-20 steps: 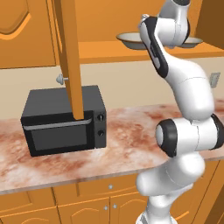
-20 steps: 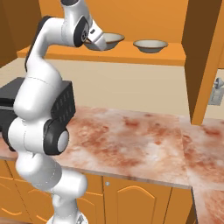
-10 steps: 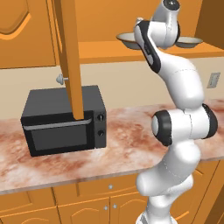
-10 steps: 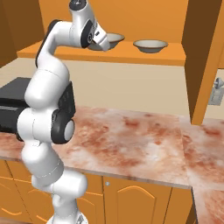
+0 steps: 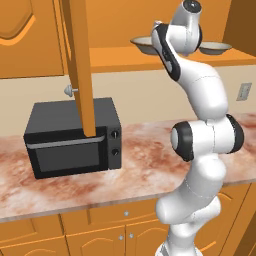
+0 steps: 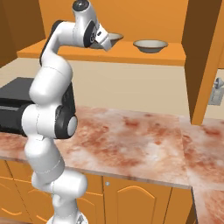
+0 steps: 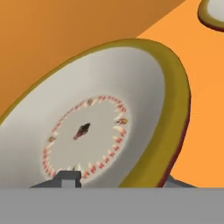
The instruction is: Take the smaller bowl and place it next to the appetizer plate on the dining counter , and place the larger bowl next to the plate with cooked food.
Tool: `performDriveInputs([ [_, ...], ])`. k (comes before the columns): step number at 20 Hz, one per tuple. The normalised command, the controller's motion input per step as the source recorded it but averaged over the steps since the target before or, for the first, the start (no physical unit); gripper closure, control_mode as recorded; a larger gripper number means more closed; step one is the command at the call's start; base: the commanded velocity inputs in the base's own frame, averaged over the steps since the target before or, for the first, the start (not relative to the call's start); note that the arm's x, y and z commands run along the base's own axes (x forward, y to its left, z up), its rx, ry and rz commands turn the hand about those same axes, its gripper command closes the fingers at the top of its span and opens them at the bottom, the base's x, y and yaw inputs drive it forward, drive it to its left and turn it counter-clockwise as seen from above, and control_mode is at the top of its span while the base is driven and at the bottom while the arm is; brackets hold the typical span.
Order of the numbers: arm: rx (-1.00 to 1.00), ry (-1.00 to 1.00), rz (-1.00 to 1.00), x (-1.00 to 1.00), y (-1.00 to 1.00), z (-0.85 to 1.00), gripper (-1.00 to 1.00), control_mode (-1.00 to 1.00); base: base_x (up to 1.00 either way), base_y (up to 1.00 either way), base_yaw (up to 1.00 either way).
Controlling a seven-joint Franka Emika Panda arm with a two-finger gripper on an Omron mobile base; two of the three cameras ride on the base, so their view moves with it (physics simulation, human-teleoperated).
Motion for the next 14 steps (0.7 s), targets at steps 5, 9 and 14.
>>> performDriveInputs([
  [5,0.00,-0.07,0.03,-0.93,0.02,-0.42,1.00,-1.00,0.00,0.00,0.00],
  [9,0.01,-0.21,0.16,-1.00,0.01,-0.28,1.00,-1.00,0.00,0.00,0.00],
  [14,0.00,-0.26,0.21,-1.00,0.00,-0.06,1.00,-1.00,0.00,0.00,0.00],
])
